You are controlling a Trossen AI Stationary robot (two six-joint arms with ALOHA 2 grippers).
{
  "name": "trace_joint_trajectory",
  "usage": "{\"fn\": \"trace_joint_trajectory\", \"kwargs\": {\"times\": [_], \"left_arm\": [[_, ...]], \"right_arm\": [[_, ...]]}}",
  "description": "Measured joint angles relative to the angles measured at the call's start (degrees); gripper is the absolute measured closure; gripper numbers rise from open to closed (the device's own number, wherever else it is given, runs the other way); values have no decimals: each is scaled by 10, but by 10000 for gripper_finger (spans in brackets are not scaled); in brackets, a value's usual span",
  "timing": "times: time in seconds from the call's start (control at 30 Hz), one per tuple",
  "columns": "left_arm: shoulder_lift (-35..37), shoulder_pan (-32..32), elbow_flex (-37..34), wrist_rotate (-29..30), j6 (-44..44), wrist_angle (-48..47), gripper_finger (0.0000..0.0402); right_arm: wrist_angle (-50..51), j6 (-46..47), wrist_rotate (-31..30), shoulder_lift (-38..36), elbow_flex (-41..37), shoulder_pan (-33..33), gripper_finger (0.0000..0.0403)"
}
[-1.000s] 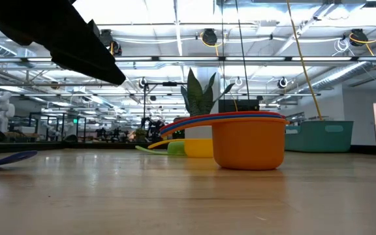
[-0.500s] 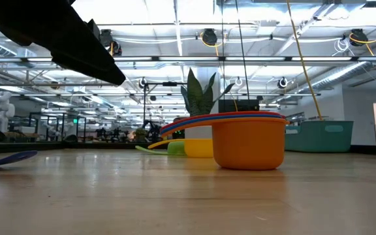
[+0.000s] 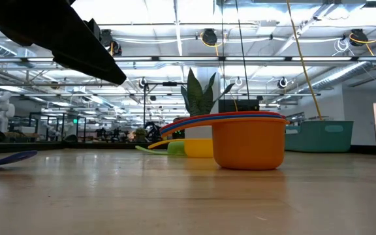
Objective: Nest measuring cups in basket
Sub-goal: Stack the light blue measuring cup on top of the red measuring cup
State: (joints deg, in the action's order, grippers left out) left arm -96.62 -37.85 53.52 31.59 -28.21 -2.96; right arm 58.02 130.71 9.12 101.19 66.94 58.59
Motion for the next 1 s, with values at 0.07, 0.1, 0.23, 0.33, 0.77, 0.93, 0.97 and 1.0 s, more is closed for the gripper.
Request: {"fn": "trace_joint_trajectory", "kwargs": {"times": [0.07,0.1,0.23,0.33,0.77,0.93,0.97,1.0], "left_arm": [[0,0,0,0,0,0,172],[0,0,0,0,0,0,172],[0,0,0,0,0,0,172],[0,0,0,0,0,0,172],[0,0,0,0,1,-1,172],[0,1,0,0,7,0,172],[0,2,0,0,8,0,172],[0,3,0,0,9,-1,172]], "right_arm": [[5,0,4,0,0,0,160],[6,1,14,0,0,0,160],[10,-3,30,0,0,0,160],[14,-7,29,0,0,0,161],[34,-15,26,0,-21,0,163],[1,-28,26,0,-45,0,194],[1,-28,26,-1,-45,0,204],[1,-28,25,-1,-45,0,214]]}}
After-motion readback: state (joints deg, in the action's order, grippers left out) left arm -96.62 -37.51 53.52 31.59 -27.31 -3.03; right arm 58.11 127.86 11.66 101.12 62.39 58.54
